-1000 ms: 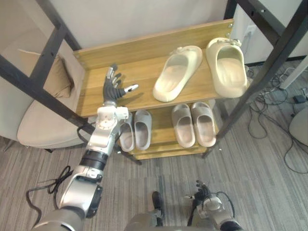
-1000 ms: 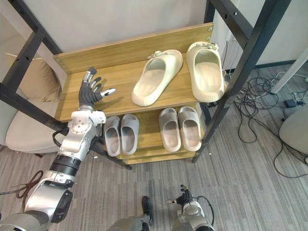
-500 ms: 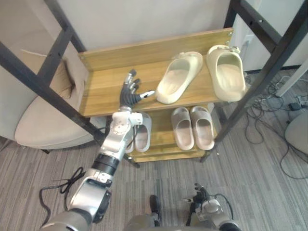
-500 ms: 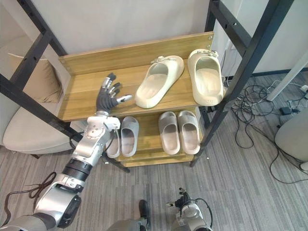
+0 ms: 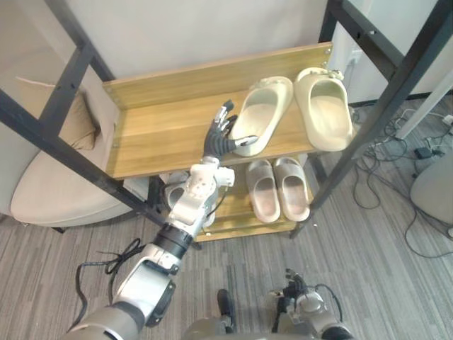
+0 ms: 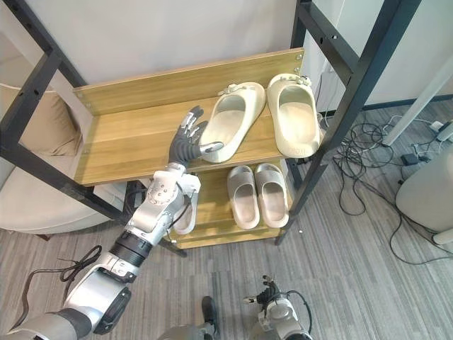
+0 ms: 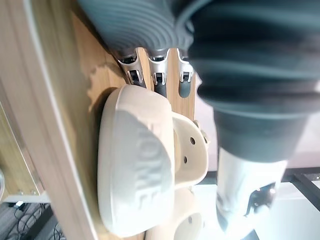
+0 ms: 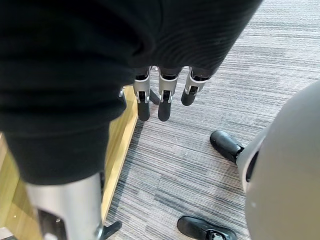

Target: Organize the slippers on the shoe rack

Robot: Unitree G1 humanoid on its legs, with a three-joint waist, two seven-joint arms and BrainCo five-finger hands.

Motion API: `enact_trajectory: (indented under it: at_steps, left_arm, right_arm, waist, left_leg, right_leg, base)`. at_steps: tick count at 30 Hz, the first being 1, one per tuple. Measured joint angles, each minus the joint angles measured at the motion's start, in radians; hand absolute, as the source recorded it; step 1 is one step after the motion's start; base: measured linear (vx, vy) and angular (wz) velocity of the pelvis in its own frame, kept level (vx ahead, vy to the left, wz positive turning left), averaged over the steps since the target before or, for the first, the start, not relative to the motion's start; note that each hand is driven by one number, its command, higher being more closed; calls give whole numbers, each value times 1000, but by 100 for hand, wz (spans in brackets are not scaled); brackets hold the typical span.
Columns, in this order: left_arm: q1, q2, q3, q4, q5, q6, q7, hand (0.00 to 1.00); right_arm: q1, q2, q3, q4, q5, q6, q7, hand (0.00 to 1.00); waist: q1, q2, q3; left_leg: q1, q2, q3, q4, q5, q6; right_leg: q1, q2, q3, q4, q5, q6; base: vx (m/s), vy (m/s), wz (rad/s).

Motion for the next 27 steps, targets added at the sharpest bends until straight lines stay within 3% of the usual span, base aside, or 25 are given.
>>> enact_trajectory:
  at_steps: [8, 27]
  left_arm:
    - [-40, -23, -30, 51, -12, 0, 3, 0]
    - [-43, -25, -17, 58, -43, -17, 28, 0]
  right_arm:
    - [-15, -4, -1, 2, 0, 1, -2, 0]
    - [-20, -15, -3, 15, 3, 5, -10, 0]
  waist:
    - [-24, -2, 2]
    - [-25, -2, 2]
  left_leg:
    - [7, 1, 19, 0, -11, -6]
    - [7, 2, 27, 0, -16, -9]
  right_leg:
    - [-5, 0, 17, 0, -4, 5]
    - [-11, 0, 23, 0, -1, 1]
  base:
    - [-45, 13, -6]
    - [-7, 4, -1]
